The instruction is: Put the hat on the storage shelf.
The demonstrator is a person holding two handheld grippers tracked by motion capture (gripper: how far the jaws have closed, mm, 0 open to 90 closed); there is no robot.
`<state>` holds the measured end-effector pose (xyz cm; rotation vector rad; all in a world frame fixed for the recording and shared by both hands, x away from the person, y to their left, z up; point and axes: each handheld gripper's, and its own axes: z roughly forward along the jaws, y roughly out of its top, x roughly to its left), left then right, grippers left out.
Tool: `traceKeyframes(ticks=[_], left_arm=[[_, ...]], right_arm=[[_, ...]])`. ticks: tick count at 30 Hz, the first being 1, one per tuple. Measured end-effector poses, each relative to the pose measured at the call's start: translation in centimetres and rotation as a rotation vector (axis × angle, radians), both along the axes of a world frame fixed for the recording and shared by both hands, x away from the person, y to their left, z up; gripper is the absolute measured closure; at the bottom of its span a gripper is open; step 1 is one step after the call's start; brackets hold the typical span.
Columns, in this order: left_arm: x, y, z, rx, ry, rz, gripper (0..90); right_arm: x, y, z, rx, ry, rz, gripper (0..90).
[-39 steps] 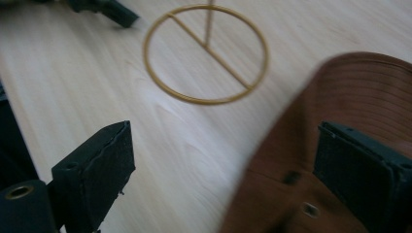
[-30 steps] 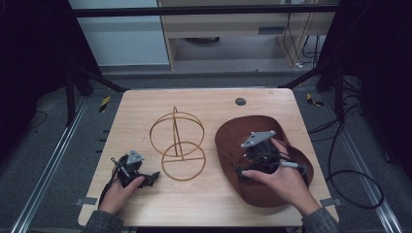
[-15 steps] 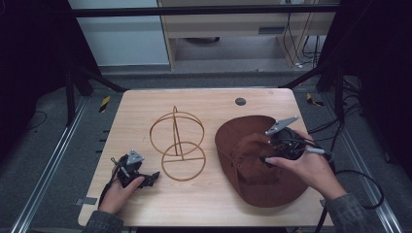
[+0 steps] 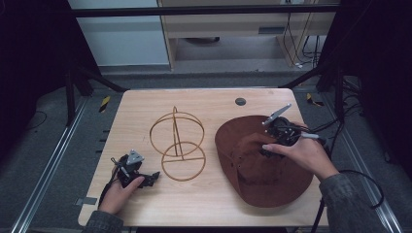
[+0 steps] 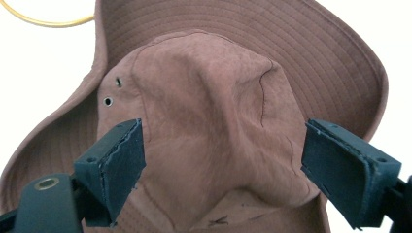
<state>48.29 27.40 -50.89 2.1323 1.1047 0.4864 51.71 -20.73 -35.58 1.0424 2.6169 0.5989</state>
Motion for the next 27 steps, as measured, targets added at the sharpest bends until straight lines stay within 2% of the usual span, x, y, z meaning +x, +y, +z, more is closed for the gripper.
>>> traceKeyframes(ticks=[6, 14, 18, 27], left_arm=[[0.0, 0.0, 0.0, 0.000, 0.000, 0.000, 0.0], [0.0, 0.0, 0.0, 0.000, 0.000, 0.000, 0.0], [0.0, 0.0, 0.0, 0.001, 0.000, 0.000, 0.0], [0.0, 0.0, 0.0, 0.000, 0.000, 0.000, 0.0]], right_arm=[[1.1, 0.2, -1.1, -0.011, 0.039, 0.000, 17.8], [1.7, 0.4, -2.4, -0.001, 0.079, 0.001, 16.8], [1.8, 0.6, -2.6, -0.001, 0.091, -0.001, 17.0], [1.9, 0.7, -3.0, -0.013, 0.102, 0.013, 27.0]])
